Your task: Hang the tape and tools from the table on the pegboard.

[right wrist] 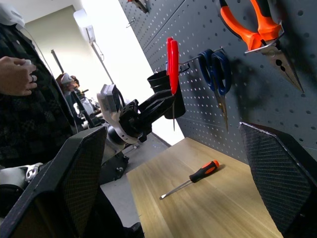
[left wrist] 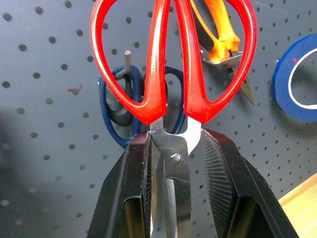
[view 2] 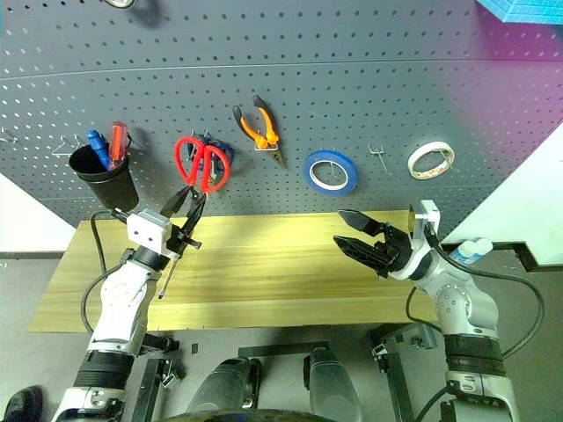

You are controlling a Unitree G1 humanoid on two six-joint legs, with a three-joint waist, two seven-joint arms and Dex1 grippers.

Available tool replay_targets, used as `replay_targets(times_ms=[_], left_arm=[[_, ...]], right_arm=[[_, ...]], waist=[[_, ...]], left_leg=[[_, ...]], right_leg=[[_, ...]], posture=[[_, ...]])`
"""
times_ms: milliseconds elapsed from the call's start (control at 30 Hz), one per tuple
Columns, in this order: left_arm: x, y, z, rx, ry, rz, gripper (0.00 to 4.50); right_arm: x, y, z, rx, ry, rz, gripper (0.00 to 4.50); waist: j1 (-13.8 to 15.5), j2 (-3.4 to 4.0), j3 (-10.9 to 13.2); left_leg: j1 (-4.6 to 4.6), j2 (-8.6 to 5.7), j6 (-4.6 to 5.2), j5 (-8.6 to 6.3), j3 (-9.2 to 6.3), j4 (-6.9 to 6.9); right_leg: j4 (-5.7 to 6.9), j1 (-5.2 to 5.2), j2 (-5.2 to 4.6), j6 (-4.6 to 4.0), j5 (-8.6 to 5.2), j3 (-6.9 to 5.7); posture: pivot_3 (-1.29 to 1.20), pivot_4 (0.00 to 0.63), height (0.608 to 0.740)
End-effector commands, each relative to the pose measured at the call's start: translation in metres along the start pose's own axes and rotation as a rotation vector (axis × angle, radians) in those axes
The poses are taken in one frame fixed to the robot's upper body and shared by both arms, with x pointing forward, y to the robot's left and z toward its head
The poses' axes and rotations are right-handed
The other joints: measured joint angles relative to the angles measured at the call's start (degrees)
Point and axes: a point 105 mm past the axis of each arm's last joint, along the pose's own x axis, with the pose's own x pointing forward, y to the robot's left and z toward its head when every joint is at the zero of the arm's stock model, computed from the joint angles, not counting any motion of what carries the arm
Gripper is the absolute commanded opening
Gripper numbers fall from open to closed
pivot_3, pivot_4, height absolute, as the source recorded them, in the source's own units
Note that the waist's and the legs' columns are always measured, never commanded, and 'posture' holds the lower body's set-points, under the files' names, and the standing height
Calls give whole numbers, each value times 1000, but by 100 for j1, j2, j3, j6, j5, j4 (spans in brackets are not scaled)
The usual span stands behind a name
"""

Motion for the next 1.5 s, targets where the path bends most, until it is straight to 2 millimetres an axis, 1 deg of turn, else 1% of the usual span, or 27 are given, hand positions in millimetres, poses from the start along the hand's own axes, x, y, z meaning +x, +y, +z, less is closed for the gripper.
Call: replay_targets(times_ms=[33,200,467,533,567,633,800,967,1133,1233,1300,1367,1433,1500], left_arm=[[7,5,1,29,6,10,1090],[14,10,-11,44,54,35,1090],[18,13,-20,21,81,58,1090],[17,18,-21,-20,73,90,1844],[17,20,-20,-62,65,100,2130],[16,21,-21,-65,69,103,2875],[12,19,-23,-97,71,81,4475],[5,16,-24,-97,78,75,4475],[-12,12,-28,-113,114,63,4475],[-19,16,-32,-126,135,86,4475],[-23,16,-37,-147,159,82,4475],[-27,22,-45,-141,211,109,4475],[-31,30,-54,-139,265,159,4475],[-39,33,-69,-170,341,189,4475]], right_arm=[[1,6,7,-47,-3,21,4500],[4,7,8,-46,-7,30,4500],[6,8,9,-46,-3,38,4500],[7,9,10,-48,-3,44,4500],[7,10,10,-49,-4,46,4500],[8,10,10,-49,-3,47,4500],[7,10,10,-49,-5,48,4500],[11,13,11,-54,-17,65,4500],[20,30,18,-55,-45,152,4500],[26,37,16,-72,-33,187,4500],[29,40,15,-72,-30,203,4500],[31,38,10,-90,-1,201,4500],[31,36,5,-94,24,194,4500],[33,32,0,-109,52,166,4500]], waist=[[2,0,0],[-2,0,0],[4,0,0],[-1,0,0],[0,0,0],[1,0,0],[2,0,0],[-4,1,-1],[-2,2,-2],[1,2,-3],[1,3,-3],[3,3,-4],[2,3,-4],[3,3,-5]], left_leg=[[0,0,0,0,0,0],[-1,0,3,-2,1,11],[-8,-1,19,-11,1,45],[-7,-1,19,-11,1,47],[-7,-1,19,-11,1,47],[-7,-1,19,-11,1,47],[-7,-1,19,-11,2,48],[-7,-1,19,-12,2,48],[-7,-1,19,-12,1,48],[-7,-1,19,-12,1,49],[-7,-1,19,-12,1,50],[-7,-2,19,-12,2,51],[-7,-2,19,-12,2,52],[-7,-2,19,-12,2,52]], right_leg=[[1,0,1,0,0,0],[2,3,2,5,3,0],[3,10,1,16,9,0],[3,12,0,17,10,1],[3,12,0,18,10,1],[3,11,0,18,10,1],[3,12,0,18,11,1],[3,12,0,18,11,1],[3,11,0,18,11,3],[3,12,0,18,11,3],[3,12,0,18,11,3],[3,13,0,18,12,3],[3,13,0,18,12,3],[3,13,0,18,12,3]], posture=[[-108,149,740],[-107,149,740],[-107,148,740],[-107,148,740],[-111,146,740],[-111,146,740],[-111,142,740],[-112,135,740],[-114,130,740],[-114,129,740],[-111,126,740],[-108,127,740],[-107,127,740],[-103,131,740]])
